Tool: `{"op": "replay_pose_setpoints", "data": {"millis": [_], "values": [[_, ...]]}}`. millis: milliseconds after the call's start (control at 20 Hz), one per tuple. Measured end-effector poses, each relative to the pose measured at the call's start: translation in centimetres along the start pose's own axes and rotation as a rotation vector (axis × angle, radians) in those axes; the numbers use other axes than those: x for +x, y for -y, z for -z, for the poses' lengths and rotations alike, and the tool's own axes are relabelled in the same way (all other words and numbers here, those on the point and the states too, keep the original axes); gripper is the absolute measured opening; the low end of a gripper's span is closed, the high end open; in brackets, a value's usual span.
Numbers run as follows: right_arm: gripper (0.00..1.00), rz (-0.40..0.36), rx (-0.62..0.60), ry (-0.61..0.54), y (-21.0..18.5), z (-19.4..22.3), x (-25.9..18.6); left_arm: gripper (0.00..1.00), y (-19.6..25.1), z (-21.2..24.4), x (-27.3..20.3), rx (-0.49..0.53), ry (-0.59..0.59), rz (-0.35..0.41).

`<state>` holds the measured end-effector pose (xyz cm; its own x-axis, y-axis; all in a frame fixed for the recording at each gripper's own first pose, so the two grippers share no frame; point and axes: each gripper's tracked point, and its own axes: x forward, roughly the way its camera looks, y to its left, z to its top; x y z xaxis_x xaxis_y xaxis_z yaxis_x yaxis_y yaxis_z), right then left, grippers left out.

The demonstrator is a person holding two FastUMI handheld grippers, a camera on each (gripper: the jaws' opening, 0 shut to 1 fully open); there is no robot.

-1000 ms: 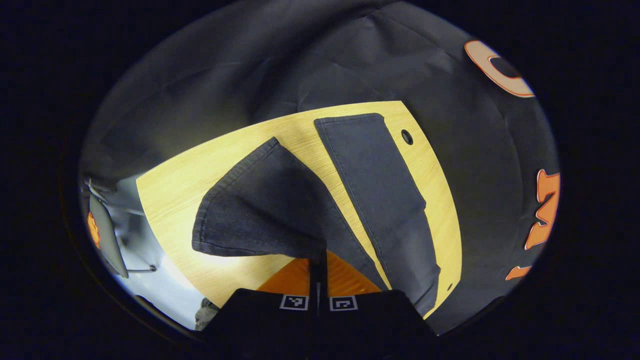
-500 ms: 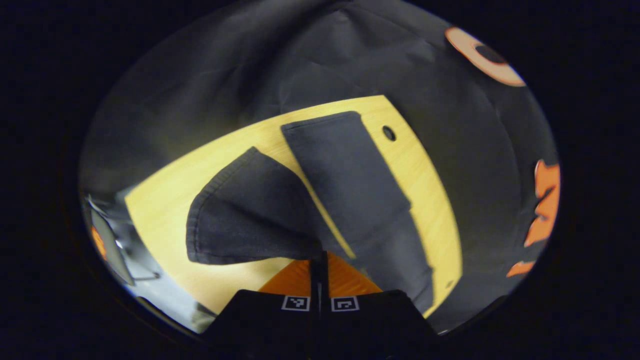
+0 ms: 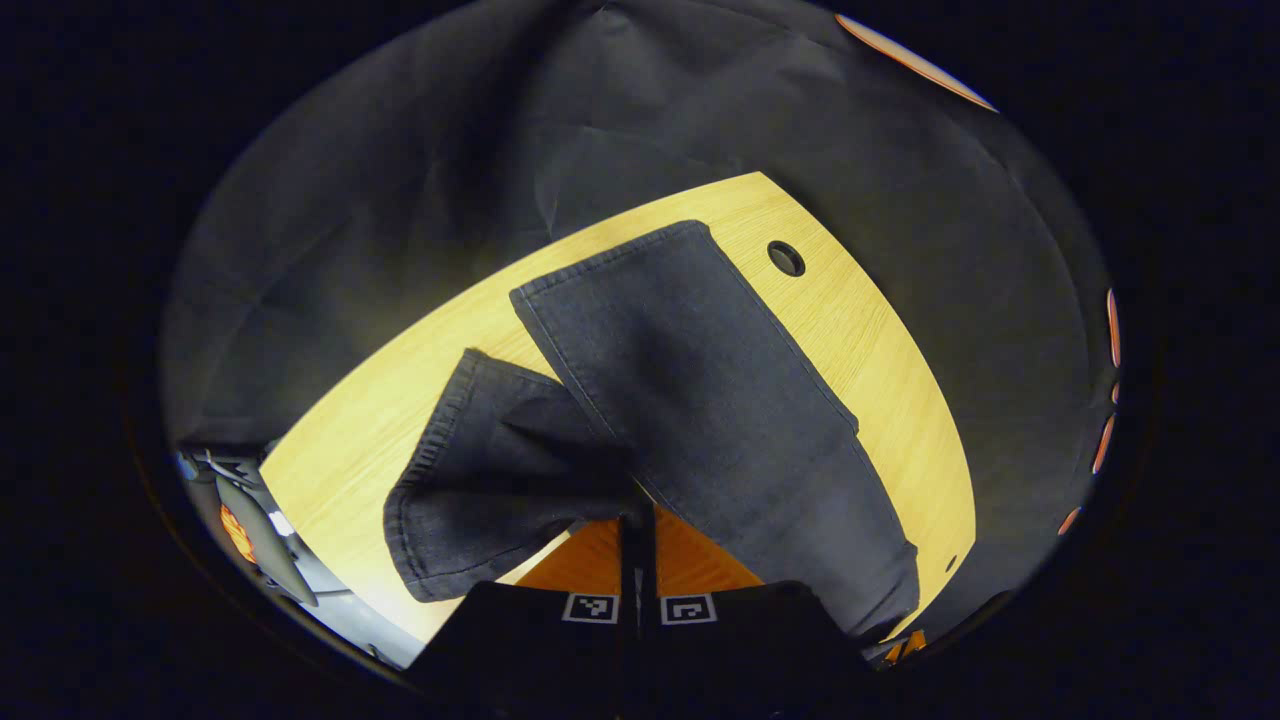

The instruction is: Grasp the waist and the cuffs of the jeans and fold them to make the two legs overlap; first hold the waist and fold one-third of the jeans toward the cuffs, then hold the cuffs and fold the remaining one-third in the same direction to finish folding.

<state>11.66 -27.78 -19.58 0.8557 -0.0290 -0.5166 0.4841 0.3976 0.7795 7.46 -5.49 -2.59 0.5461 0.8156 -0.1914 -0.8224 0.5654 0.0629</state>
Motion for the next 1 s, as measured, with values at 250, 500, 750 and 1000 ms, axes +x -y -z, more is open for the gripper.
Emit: {"op": "replay_pose_setpoints", "data": {"millis": [250,500,750,1000], "values": [[0.09,0.056,0.044,0.075,-0.5,-1.3,0.8,0.01,5.1,-3.2,-0.2,-0.171,-0.103,0.179],[0.09,0.106,0.058,0.125,-2.2,-5.2,3.1,0.01,8.1,-8.9,0.8,-0.142,-0.132,0.121],[0.09,0.087,0.0,0.119,-5.0,-6.2,6.0,0.01,10.1,-10.8,3.3,-0.097,-0.169,0.044],[0.99,-0.033,-0.066,0.164,-8.1,-6.5,1.8,0.99,13.1,-15.1,3.3,0.05,0.019,0.12]]}}
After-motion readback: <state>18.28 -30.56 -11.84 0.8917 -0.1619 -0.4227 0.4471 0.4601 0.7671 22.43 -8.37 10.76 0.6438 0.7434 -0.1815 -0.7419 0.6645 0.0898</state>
